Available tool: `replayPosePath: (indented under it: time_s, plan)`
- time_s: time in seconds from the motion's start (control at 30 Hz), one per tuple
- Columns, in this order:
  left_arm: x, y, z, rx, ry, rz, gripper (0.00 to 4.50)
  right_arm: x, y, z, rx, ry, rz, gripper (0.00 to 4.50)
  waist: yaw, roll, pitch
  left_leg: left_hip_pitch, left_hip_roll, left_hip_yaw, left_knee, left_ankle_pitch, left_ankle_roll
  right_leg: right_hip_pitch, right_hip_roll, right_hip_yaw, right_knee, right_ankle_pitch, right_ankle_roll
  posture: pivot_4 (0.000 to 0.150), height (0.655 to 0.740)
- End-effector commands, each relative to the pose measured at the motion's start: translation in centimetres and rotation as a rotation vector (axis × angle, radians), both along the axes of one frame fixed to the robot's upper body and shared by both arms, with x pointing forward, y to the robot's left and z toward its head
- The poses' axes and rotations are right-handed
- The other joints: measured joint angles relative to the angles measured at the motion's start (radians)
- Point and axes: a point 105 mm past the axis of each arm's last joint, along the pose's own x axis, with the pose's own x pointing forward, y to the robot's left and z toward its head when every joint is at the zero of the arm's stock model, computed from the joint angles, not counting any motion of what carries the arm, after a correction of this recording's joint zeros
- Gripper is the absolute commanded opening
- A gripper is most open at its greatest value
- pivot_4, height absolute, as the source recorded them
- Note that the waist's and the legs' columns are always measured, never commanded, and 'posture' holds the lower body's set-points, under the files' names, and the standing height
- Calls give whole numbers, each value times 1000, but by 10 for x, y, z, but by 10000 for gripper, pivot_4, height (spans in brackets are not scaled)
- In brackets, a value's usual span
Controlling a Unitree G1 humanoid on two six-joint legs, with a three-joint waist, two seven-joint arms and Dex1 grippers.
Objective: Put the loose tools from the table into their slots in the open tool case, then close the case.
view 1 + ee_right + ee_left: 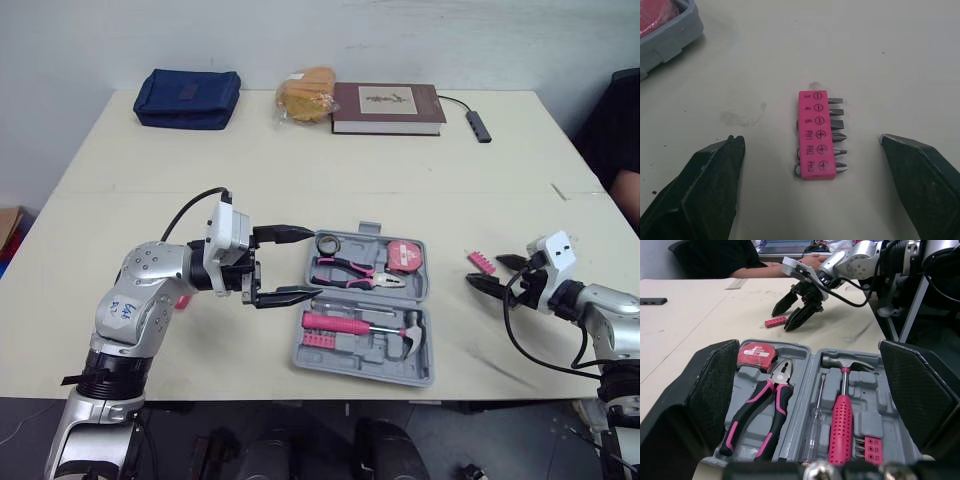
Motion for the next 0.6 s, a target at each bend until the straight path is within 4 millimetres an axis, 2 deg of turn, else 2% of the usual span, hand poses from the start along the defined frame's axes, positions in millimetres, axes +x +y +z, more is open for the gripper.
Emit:
replayPosePath:
  time_s: [0.03, 0.13, 0.17, 0.23, 0.4, 0.43, 0.6]
  plan:
    - [-8, -3, 8, 0, -34, -24, 44761, -3, -3, -6, 8, 41, 17, 45000, 0, 0, 0, 0, 0, 0, 0, 0, 0, 0, 0, 0, 0, 0, 0, 1500, 7400]
    - [-8, -2, 8, 4, -32, -20, 44761, -2, -6, -11, 9, 54, 4, 45000, -1, 0, 0, 0, 0, 0, 0, 0, 0, 0, 0, 0, 0, 0, 0, 1500, 7400]
    - [-8, -2, 8, 5, -31, -18, 44972, -2, -6, -14, 1, 56, 8, 42654, -1, 0, 0, 0, 0, -1, 0, 0, 0, 1, 0, 0, 0, 0, 0, 1500, 7400]
    - [-8, -2, 9, 5, -30, -18, 45000, -2, -6, -18, -16, 57, 12, 35633, 0, 0, 0, 1, 0, -1, 0, 0, 0, 1, 0, 0, 0, 0, 0, 1500, 7400]
    - [-9, -3, 9, 6, -23, -23, 45000, -3, -5, -25, -55, 48, 25, 10221, -1, 0, 0, 1, 0, -1, 0, 0, -1, 2, 0, 1, 0, 0, 0, 1500, 7400]
    - [-9, -3, 9, 7, -22, -24, 45000, -4, -5, -26, -59, 48, 28, 6844, -1, 0, 0, 1, 0, -1, 0, 0, -1, 2, 0, 0, 0, 0, 0, 1500, 7400]
    - [-7, -1, 10, 8, -19, -25, 45000, -5, -7, -25, -60, 33, 20, 6796, -1, 0, 0, 2, 1, -1, 0, 0, -1, 3, 0, 1, 0, 0, 0, 1500, 7400]
